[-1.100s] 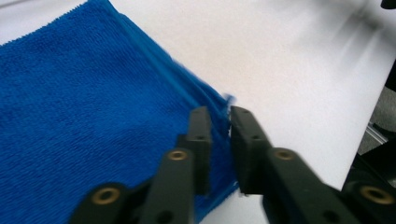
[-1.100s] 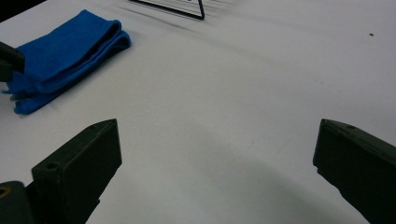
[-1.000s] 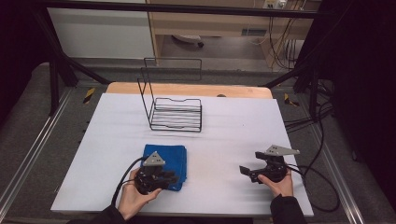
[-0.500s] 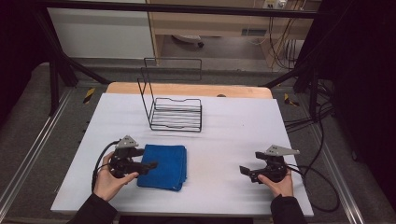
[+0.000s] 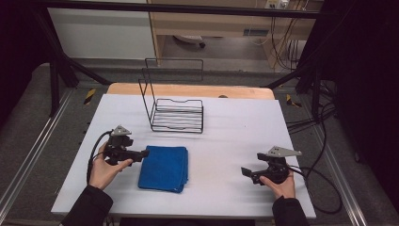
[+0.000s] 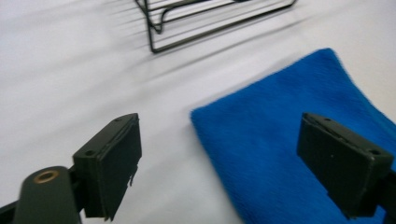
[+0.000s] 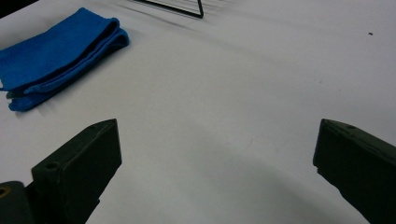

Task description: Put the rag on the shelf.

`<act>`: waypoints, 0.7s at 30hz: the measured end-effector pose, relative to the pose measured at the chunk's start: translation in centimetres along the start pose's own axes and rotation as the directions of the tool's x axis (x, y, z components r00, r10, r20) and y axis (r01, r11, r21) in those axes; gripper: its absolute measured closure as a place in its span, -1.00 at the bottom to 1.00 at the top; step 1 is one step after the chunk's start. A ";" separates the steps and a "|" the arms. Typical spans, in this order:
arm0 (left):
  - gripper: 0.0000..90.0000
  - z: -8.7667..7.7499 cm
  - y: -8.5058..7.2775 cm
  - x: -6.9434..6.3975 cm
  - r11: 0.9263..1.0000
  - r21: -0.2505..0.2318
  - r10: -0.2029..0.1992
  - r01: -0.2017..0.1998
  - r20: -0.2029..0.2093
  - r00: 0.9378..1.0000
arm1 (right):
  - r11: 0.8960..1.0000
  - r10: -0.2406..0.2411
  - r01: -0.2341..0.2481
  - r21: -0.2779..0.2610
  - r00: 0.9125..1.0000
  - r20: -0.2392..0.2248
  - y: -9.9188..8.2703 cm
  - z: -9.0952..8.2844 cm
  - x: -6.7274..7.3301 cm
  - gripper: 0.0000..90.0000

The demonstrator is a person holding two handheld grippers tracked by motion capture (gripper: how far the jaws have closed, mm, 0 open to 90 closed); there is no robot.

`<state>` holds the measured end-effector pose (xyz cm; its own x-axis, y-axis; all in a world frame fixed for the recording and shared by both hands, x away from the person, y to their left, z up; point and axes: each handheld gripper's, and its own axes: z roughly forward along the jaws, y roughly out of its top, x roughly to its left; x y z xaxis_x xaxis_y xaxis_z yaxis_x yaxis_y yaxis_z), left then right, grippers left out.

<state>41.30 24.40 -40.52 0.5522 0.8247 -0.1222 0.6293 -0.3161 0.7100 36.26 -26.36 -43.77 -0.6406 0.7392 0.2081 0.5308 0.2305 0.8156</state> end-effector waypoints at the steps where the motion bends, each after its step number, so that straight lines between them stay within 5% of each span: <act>1: -0.65 0.2 0.1 0.0 1.000 -0.001 0.001 -0.001 -0.008 1.000 | 1.000 0.000 0.000 0.001 1.000 0.000 0.0 0.0 0.0 -0.97; 5: -0.44 1.1 0.1 0.3 1.000 -0.002 0.012 -0.012 -0.054 0.998 | 1.000 -0.002 0.002 0.001 1.000 -0.001 0.0 0.1 0.0 -0.97; 11: -0.16 2.4 -0.1 1.0 1.000 0.023 -0.018 0.019 -0.023 1.000 | 1.000 0.001 -0.001 0.006 1.000 -0.002 0.0 0.1 0.0 -0.97; 21: 0.32 3.8 -0.2 0.7 0.998 0.061 -0.012 0.013 -0.005 1.000 | 1.000 -0.002 0.002 0.009 1.000 0.000 0.0 0.1 0.0 -0.96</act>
<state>43.61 23.27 -43.35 0.5419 0.8307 -0.1278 0.6685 -0.3338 0.6646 36.32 -26.29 -43.83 -0.6419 0.7386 0.2063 0.5345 0.2380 0.8110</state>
